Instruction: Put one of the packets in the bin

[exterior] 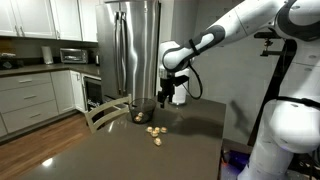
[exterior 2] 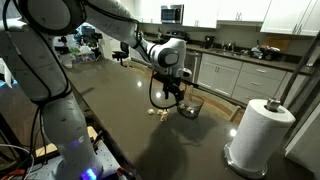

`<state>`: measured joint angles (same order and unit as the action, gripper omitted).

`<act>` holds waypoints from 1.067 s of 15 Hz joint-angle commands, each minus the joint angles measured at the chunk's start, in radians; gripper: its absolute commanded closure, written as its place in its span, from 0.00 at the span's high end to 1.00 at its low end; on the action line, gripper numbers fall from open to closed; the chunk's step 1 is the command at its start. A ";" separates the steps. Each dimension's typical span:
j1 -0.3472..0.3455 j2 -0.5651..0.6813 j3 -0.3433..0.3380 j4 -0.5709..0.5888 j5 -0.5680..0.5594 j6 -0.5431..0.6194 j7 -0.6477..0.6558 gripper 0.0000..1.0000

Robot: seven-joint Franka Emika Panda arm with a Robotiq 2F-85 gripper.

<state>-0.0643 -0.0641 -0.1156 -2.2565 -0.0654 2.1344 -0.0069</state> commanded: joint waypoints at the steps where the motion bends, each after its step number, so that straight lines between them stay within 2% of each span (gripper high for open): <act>1: -0.010 0.004 0.001 -0.034 0.073 0.015 -0.082 1.00; 9: -0.006 0.023 0.006 -0.103 0.133 0.043 -0.141 1.00; 16: -0.004 0.102 0.019 -0.083 0.103 0.189 -0.118 1.00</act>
<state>-0.0619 -0.0057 -0.1056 -2.3616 0.0401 2.2679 -0.1095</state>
